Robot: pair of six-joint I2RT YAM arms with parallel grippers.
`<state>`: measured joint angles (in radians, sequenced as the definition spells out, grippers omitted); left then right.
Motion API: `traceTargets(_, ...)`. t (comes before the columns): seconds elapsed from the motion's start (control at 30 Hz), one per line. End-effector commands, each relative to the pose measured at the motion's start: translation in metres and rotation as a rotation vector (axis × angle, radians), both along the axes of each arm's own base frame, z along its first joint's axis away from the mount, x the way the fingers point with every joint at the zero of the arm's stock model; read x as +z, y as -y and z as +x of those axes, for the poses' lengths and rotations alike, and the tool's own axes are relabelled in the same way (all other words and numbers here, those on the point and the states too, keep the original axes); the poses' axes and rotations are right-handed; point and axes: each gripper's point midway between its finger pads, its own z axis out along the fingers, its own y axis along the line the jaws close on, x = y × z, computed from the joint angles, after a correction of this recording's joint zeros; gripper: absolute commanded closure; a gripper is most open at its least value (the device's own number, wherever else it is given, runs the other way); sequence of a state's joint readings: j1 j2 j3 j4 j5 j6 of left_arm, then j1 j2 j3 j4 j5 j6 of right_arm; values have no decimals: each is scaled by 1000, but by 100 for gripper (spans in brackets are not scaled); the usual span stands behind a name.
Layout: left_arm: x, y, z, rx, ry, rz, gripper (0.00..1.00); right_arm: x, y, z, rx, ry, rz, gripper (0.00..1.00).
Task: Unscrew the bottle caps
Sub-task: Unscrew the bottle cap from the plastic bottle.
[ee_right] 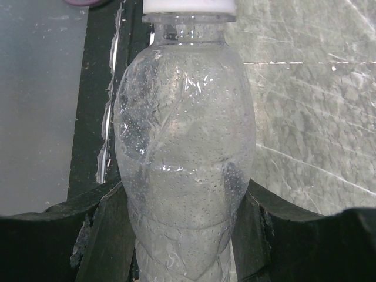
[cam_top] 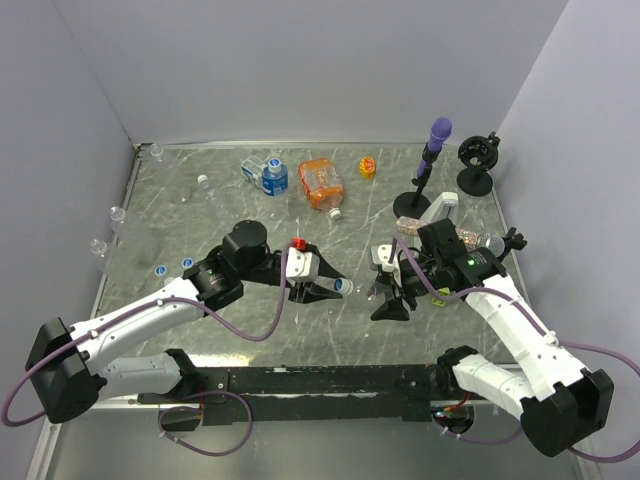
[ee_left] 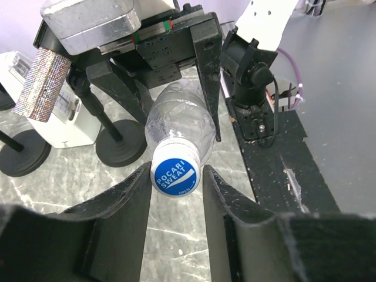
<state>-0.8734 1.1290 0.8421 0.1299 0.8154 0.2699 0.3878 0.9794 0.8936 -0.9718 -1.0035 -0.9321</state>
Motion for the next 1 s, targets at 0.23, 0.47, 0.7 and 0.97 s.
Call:
traceTargets(0.23, 31, 1, -17, -67, -101, -63, 79, 5, -2, 1, 11, 29, 24, 83)
traceTargets(0.47, 34, 1, -12, 130, -593, 11, 99, 4, -2, 1, 9, 33, 23, 83)
traceTargets(0.7, 19, -7, -13, 476, -1394, 168, 99, 3, -3, 2, 12, 23, 23, 83)
traceTargets(0.97, 15, 3, -32, 440, -1456, 180, 80, 6, -3, 3, 11, 17, 22, 83)
